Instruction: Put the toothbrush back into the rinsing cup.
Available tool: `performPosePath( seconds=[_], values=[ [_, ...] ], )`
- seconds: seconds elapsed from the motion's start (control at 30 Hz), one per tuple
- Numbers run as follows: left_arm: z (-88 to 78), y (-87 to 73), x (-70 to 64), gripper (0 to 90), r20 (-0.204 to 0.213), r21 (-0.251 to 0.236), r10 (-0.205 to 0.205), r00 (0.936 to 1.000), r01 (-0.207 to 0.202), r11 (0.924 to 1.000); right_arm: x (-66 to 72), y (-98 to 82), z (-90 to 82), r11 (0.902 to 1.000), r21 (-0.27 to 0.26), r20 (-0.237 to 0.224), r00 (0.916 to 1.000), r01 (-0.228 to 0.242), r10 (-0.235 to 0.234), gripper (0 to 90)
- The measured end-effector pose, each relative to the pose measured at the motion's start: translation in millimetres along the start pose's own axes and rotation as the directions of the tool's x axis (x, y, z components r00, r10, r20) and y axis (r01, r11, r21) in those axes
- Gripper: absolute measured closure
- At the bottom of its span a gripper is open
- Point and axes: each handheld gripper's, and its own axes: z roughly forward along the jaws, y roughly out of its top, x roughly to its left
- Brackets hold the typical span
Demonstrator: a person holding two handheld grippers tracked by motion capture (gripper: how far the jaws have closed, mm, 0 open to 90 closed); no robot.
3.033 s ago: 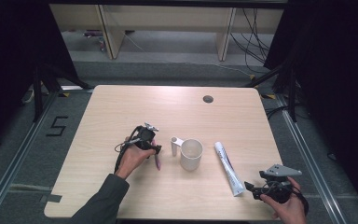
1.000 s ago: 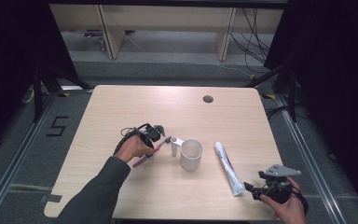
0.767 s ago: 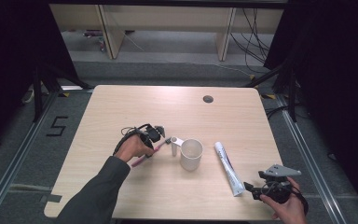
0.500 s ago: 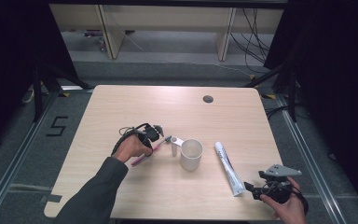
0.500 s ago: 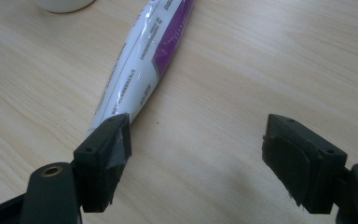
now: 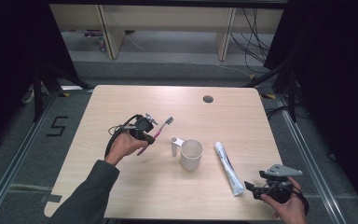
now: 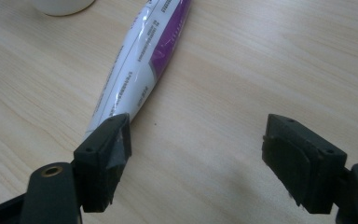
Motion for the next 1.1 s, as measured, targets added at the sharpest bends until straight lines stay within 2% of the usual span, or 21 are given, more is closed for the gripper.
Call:
performPosePath(
  seconds=[0.03,0.07,0.1,0.13,0.23,0.27,0.33,0.4,0.5,0.57,0.67,0.7,0.73,0.77,0.8,0.83,0.9,0.97,1.0,1.03,1.1],
  values=[
    [-2.1,-1.3,-1.0,83.6,0.006,-0.027,-0.013,0.9999,0.013,0.9995,0.3,-0.1,-0.1,1.0,0.001,0.0,1.0,-0.004,0.004,24.6],
    [-4.1,-2.3,-0.6,83.5,0.003,-0.061,-0.017,0.9999,0.017,0.998,-2.0,0.5,-0.4,0.9997,-0.003,0.005,0.9996,0.026,-0.026,24.6],
    [-6.6,-3.4,-0.3,83.5,0.005,-0.087,-0.021,0.9998,0.021,0.996,0.7,0.1,-0.6,0.9999,0.009,-0.004,0.9999,-0.013,0.013,24.6],
    [-8.2,-4.8,-0.9,83.5,0.0,-0.115,-0.027,0.9996,0.026,0.993,0.7,-0.1,-0.3,0.9999,0.004,0.001,0.9999,-0.013,0.013,24.6],
    [-17.4,-9.7,-1.8,83.5,0.007,-0.211,-0.048,0.9988,0.049,0.9763,1.3,0.5,-1.5,0.9996,0.015,-0.009,0.9996,-0.026,0.026,24.6],
    [-20.5,-11.7,-2.2,83.5,0.021,-0.241,-0.057,0.9982,0.06,0.9686,2.2,0.5,-1.8,0.9989,0.024,-0.012,0.9991,-0.041,0.041,24.6],
    [-24.9,-15.7,-4.2,83.5,0.024,-0.301,-0.071,0.9972,0.075,0.9508,0.4,0.3,-1.3,0.9997,0.016,-0.007,0.9998,-0.017,0.017,24.6],
    [-28.6,-19.3,-6.1,83.5,0.038,-0.364,-0.1,0.9943,0.107,0.9252,0.7,0.1,-0.8,0.9999,0.008,-0.005,0.9999,-0.015,0.015,24.6],
    [-32.4,-22.9,-8.9,83.4,0.047,-0.428,-0.116,0.9922,0.125,0.8953,-0.8,0.2,-0.5,0.9999,0.0,0.008,0.9999,0.013,-0.013,24.6],
    [-33.3,-24.4,-8.5,83.4,0.069,-0.436,-0.111,0.9914,0.13,0.8905,0.4,0.1,-0.4,1.0,0.005,-0.003,1.0,-0.005,0.005,24.6],
    [-34.7,-28.4,-8.9,83.5,0.07,-0.471,-0.127,0.9895,0.145,0.8701,1.6,0.2,-1.0,0.9995,0.012,-0.005,0.9996,-0.028,0.028,24.6],
    [-34.4,-30.8,-9.1,83.5,0.075,-0.489,-0.132,0.9884,0.152,0.859,0.5,0.3,-1.2,0.9997,0.013,-0.004,0.9998,-0.019,0.019,24.6],
    [-34.4,-30.8,-9.1,83.5,0.075,-0.489,-0.132,0.9884,0.152,0.859,0.5,0.3,-1.2,0.9997,0.013,-0.004,0.9998,-0.019,0.019,24.6],
    [-34.1,-31.9,-9.6,83.5,0.073,-0.502,-0.14,0.9875,0.157,0.8505,0.2,0.3,-1.0,0.9997,0.015,-0.005,0.9998,-0.018,0.018,24.6],
    [-33.7,-32.0,-9.4,83.5,0.076,-0.501,-0.134,0.988,0.154,0.8518,-0.1,0.1,-1.0,0.9999,0.012,-0.001,0.9999,-0.012,0.012,24.6],
    [-33.6,-31.9,-9.6,83.5,0.078,-0.508,-0.133,0.988,0.154,0.8475,-0.1,0.1,-1.0,0.9999,0.012,-0.001,0.9999,-0.012,0.012,24.6],
    [-34.6,-31.1,-9.7,83.5,0.091,-0.533,-0.131,0.9873,0.159,0.8309,0.6,0.3,-0.9,0.9998,0.009,-0.008,0.9998,-0.019,0.019,24.6],
    [-36.0,-29.8,-11.5,83.5,0.079,-0.552,-0.13,0.9883,0.152,0.8199,-0.6,-0.1,-0.6,1.0,0.006,0.0,1.0,0.002,-0.001,24.6],
    [-36.7,-29.1,-12.3,83.5,0.076,-0.551,-0.13,0.9886,0.15,0.8207,0.3,0.3,-1.3,0.9998,0.013,-0.002,0.9999,-0.016,0.016,24.6],
    [-36.6,-28.6,-13.6,83.5,0.076,-0.563,-0.131,0.9885,0.151,0.8125,0.2,0.2,-1.3,0.9998,0.013,-0.003,0.9999,-0.014,0.014,24.6],
    [-36.3,-27.4,-15.3,83.5,0.079,-0.574,-0.123,0.9892,0.146,0.8058,-0.6,-0.1,-0.6,1.0,0.005,0.003,1.0,-0.001,0.001,24.6]
  ],
)
